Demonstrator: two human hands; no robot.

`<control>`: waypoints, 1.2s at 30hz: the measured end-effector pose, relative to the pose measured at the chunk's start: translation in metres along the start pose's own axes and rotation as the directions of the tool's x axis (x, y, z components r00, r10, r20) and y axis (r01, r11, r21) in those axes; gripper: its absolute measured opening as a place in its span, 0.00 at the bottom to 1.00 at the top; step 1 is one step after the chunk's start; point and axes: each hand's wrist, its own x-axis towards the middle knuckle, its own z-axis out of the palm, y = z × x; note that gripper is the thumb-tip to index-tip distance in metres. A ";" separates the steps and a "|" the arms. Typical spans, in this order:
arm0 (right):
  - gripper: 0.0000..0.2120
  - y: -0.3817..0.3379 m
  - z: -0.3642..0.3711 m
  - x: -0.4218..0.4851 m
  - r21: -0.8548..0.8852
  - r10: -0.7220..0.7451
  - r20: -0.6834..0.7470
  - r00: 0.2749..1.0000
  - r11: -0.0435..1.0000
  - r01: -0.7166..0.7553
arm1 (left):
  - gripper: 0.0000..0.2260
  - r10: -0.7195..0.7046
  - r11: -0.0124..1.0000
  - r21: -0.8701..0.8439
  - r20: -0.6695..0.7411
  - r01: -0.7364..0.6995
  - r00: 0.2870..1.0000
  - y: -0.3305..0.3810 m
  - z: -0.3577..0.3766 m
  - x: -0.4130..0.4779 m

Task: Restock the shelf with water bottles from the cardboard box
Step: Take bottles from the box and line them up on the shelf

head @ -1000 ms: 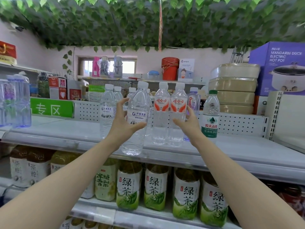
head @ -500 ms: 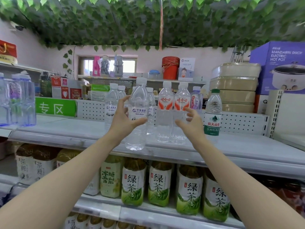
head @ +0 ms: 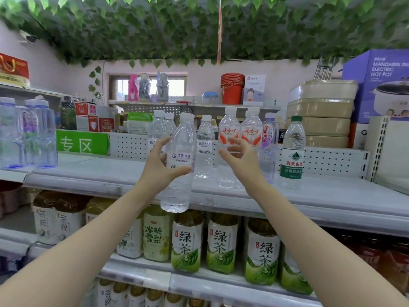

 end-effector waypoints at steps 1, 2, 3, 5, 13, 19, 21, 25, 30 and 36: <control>0.21 -0.004 0.007 -0.001 0.022 -0.004 0.039 0.999 1.000 0.003 | 0.38 -0.001 1.000 0.006 0.002 0.001 1.000 -0.001 -0.001 -0.003; 0.20 -0.008 0.013 -0.002 0.032 -0.003 0.084 0.996 0.999 0.001 | 0.38 -0.001 1.000 0.011 0.007 0.001 1.000 -0.002 -0.002 -0.005; 0.20 -0.011 0.020 -0.002 0.043 0.002 0.131 0.991 0.999 -0.008 | 0.39 0.001 1.000 0.012 0.014 -0.002 1.000 -0.002 -0.003 -0.007; 0.19 -0.014 0.033 -0.005 0.071 0.025 0.228 0.973 0.997 -0.043 | 0.39 0.001 1.000 0.005 0.024 -0.001 1.000 0.001 -0.007 -0.012; 0.21 -0.009 0.046 -0.015 0.191 0.042 0.396 0.917 0.973 -0.127 | 0.38 -0.005 0.990 0.142 0.079 -0.007 0.997 0.017 -0.022 -0.033; 0.31 0.000 0.057 -0.033 0.209 0.047 0.463 0.885 0.965 -0.160 | 0.37 -0.069 0.960 0.278 0.105 0.037 0.992 0.006 -0.029 -0.057; 0.29 0.001 0.063 -0.036 0.208 0.060 0.494 0.867 0.960 -0.185 | 0.33 -0.088 0.948 0.314 0.110 0.050 0.990 0.003 -0.033 -0.059; 0.17 -0.008 0.077 -0.036 0.278 0.010 0.503 0.864 0.945 -0.173 | 0.30 -0.069 0.955 0.293 0.087 0.041 0.994 0.001 -0.046 -0.062; 0.20 -0.027 0.101 -0.032 0.284 -0.006 0.452 0.892 0.949 -0.138 | 0.32 -0.033 0.962 0.273 0.033 0.023 0.999 -0.011 -0.064 -0.058; 0.13 -0.045 0.116 -0.017 0.210 0.000 0.326 0.945 0.975 -0.072 | 0.35 -0.030 0.957 0.291 0.174 -0.022 0.984 -0.032 -0.109 -0.034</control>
